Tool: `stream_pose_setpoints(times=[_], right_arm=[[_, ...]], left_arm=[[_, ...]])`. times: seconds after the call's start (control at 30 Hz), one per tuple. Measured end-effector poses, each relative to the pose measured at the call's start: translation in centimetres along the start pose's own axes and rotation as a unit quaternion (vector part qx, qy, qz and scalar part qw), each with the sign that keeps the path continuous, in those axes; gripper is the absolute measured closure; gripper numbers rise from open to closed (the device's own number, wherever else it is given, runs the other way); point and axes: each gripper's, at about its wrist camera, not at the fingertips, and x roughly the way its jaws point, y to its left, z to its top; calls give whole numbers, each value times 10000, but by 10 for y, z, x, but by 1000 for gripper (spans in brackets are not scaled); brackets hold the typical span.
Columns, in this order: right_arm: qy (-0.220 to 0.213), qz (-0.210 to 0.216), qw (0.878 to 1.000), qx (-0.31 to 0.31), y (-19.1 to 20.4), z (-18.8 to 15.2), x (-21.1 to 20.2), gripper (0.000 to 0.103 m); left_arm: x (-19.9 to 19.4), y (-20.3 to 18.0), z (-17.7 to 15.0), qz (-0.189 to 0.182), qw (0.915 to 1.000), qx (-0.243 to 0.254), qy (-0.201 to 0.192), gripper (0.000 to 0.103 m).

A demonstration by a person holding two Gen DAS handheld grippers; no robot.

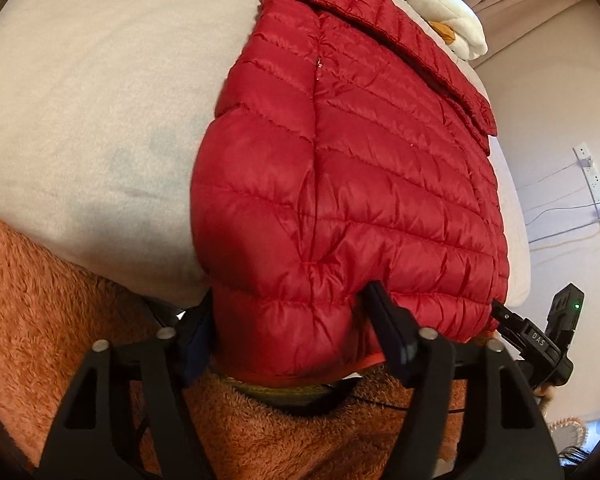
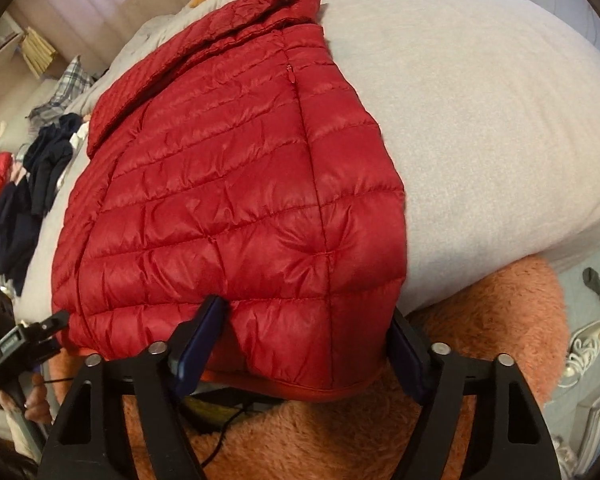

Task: Fold large clothes
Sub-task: 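Grasp the hem with both tools and lift it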

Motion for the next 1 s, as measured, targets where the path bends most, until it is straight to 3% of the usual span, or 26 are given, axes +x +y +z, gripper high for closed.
stream_pose_setpoints(times=[0.03,0.17,0.2,0.23,0.33,0.53,0.7,1.0], right_arm=[[-7,44,10000,-5,0,0,0,35],[57,545,9983,203,-5,-1,1,74],[27,614,9980,165,-4,-1,-2,80],[-43,643,9979,76,-1,-1,-6,81],[-222,569,9980,-151,9,1,-20,84],[-869,862,9921,-280,17,7,-66,85],[-1410,964,9837,-565,26,9,-105,85],[-2074,1083,9686,-838,45,16,-150,85]], left_arm=[[1,0,0,-6,10000,-24,-3,43],[-3,7,2,-101,9996,-269,-40,61],[-6,6,1,-244,9994,-240,-77,75],[-10,3,1,-395,9990,-164,-141,86],[-30,-17,2,-313,9981,149,-501,87],[-83,-40,7,-661,9913,341,-1084,89],[-127,-63,5,-864,9811,710,-1579,89],[-177,-85,10,-1066,9661,1029,-2113,89]])
